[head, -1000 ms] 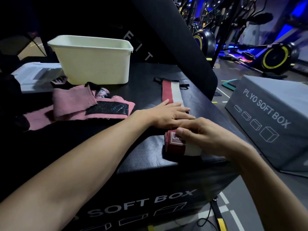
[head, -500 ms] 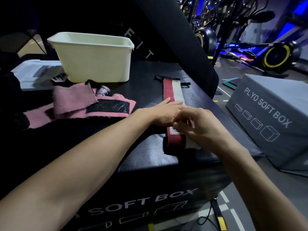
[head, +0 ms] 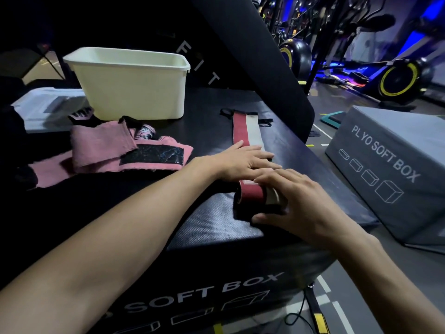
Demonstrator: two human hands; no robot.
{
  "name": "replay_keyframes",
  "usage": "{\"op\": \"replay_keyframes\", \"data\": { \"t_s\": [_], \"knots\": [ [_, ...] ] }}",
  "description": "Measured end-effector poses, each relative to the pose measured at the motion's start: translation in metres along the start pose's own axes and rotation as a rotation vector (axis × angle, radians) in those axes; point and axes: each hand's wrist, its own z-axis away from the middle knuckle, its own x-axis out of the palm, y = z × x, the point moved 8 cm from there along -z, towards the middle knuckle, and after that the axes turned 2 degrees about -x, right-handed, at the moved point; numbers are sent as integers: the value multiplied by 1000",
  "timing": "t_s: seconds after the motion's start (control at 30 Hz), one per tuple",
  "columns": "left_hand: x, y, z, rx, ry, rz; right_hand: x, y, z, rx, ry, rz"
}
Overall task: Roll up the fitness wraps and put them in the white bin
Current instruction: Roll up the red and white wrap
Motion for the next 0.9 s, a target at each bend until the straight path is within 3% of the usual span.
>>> {"op": "replay_keyframes", "data": {
  "t_s": [0.73, 0.9],
  "knots": [
    [-13, -4, -1, 17, 179, 196, -3, -12, 10, -14, -93, -99],
    [-23, -11, -4, 29, 373, 78, -3, -10, 7, -4, -97, -114]
  ]
}}
